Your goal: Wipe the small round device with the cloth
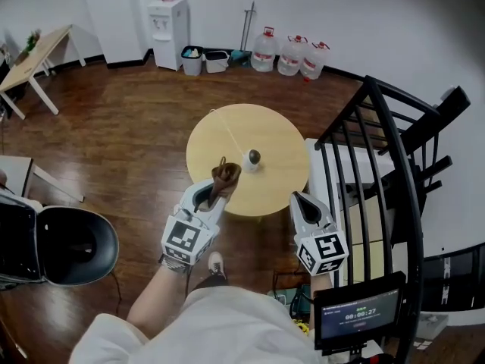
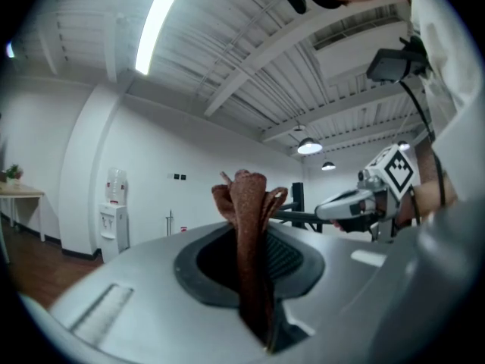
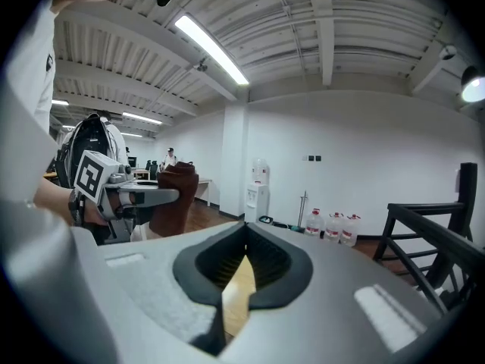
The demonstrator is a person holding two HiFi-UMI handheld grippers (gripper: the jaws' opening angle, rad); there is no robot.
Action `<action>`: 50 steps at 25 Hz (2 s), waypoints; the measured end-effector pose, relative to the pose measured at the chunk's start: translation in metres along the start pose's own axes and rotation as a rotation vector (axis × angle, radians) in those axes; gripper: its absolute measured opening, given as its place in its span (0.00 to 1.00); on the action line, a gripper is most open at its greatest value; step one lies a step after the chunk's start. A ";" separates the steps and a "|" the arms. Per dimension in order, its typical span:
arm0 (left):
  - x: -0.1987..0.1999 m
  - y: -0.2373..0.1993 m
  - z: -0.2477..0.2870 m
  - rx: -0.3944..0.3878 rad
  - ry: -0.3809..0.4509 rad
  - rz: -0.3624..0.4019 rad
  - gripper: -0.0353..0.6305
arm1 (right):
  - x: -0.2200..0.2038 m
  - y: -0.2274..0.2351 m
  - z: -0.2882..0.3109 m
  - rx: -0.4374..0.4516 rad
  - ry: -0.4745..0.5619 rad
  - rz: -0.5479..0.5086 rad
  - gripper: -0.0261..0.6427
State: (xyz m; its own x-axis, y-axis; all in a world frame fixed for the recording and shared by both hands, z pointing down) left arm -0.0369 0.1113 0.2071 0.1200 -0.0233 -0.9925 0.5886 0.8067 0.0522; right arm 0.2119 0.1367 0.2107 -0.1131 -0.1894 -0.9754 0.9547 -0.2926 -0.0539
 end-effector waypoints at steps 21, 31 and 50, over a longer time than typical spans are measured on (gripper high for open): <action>0.004 0.210 -0.051 0.142 0.016 0.104 0.15 | -0.058 0.039 -0.194 0.051 0.101 -0.043 0.04; -0.009 0.246 -0.089 0.107 0.049 0.072 0.15 | -0.070 0.008 -0.242 0.034 0.147 -0.006 0.04; -0.005 0.242 -0.090 0.033 0.036 0.128 0.15 | -0.063 -0.025 -0.233 0.044 0.168 -0.050 0.04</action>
State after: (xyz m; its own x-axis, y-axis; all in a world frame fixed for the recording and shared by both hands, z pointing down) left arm 0.0329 0.3594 0.2148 0.1677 0.1003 -0.9807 0.5967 0.7816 0.1819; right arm 0.2588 0.3745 0.2238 -0.1095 -0.0154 -0.9939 0.9357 -0.3389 -0.0979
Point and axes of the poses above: the fingertips, and each gripper's own axes: z forward along the fingers, y to its right, x out of its top, the point moved 8 cm from there along -z, backward along the fingers, and after that the axes turned 13 degrees about -x, right-handed, at the moved point
